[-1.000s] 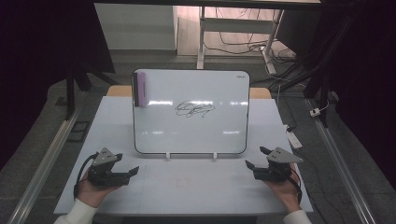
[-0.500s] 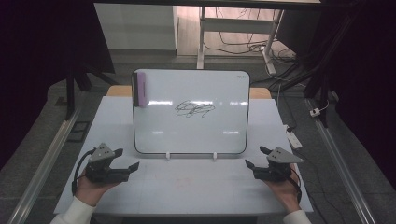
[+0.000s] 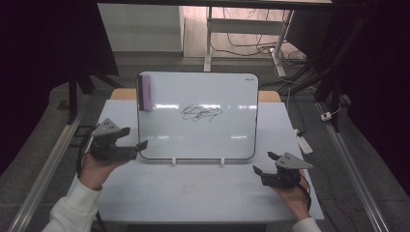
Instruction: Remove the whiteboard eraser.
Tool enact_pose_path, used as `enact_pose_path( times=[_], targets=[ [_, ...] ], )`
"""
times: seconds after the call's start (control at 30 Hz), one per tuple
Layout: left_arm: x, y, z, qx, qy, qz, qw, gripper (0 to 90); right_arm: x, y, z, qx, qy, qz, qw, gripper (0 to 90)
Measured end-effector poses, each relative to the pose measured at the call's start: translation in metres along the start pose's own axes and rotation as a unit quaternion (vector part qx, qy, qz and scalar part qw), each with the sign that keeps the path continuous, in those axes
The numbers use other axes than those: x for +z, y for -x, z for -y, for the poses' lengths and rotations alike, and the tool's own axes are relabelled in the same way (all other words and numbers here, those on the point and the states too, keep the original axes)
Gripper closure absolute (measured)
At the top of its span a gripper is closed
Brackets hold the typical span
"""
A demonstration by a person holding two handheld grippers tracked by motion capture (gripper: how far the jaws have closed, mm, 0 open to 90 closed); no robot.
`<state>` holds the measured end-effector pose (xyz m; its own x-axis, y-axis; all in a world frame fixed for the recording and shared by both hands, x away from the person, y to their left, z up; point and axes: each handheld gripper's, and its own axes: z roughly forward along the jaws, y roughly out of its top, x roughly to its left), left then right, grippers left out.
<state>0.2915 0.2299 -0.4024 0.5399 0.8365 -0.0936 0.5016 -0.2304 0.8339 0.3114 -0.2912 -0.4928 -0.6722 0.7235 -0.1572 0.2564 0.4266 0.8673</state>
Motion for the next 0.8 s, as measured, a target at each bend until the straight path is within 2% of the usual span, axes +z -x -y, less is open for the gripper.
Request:
enact_pose_path(
  times=[0.07, 0.1, 0.2, 0.23, 0.27, 0.43, 0.6, 0.8],
  targets=[
    [0.005, -0.008, -0.016, -0.002, 0.000, -0.016, 0.9999, 19.9, 0.000, 0.000, 0.000, 0.001, 0.000, 0.002, 1.0000, 22.1],
    [0.005, -0.008, -0.016, -0.002, 0.000, -0.016, 0.9999, 20.0, 0.000, 0.000, 0.000, 0.002, 0.000, 0.002, 1.0000, 22.1],
    [0.009, -0.015, -0.032, -0.004, 0.001, -0.030, 0.9996, 20.4, 0.001, 0.000, 0.001, 0.002, -0.002, 0.001, 1.0000, 22.1],
    [0.012, -0.021, -0.042, -0.006, 0.005, -0.038, 0.9993, 21.3, 0.001, 0.000, 0.001, -0.001, -0.002, 0.003, 1.0000, 22.2],
    [0.012, -0.021, -0.042, -0.006, 0.005, -0.038, 0.9993, 21.7, 0.001, 0.000, 0.001, -0.001, -0.003, 0.003, 1.0000, 22.2],
    [0.021, -0.032, -0.068, -0.009, 0.005, -0.049, 0.9987, 24.1, 0.002, -0.001, 0.002, 0.001, -0.007, 0.003, 1.0000, 22.3],
    [0.028, -0.038, -0.090, -0.005, 0.003, -0.065, 0.9979, 25.9, 0.003, -0.001, 0.003, 0.000, -0.009, 0.003, 1.0000, 22.3],
    [0.038, -0.045, -0.108, -0.010, 0.001, -0.080, 0.9967, 27.7, 0.003, -0.001, 0.004, 0.003, -0.012, 0.005, 0.9999, 22.3]
  ],
)
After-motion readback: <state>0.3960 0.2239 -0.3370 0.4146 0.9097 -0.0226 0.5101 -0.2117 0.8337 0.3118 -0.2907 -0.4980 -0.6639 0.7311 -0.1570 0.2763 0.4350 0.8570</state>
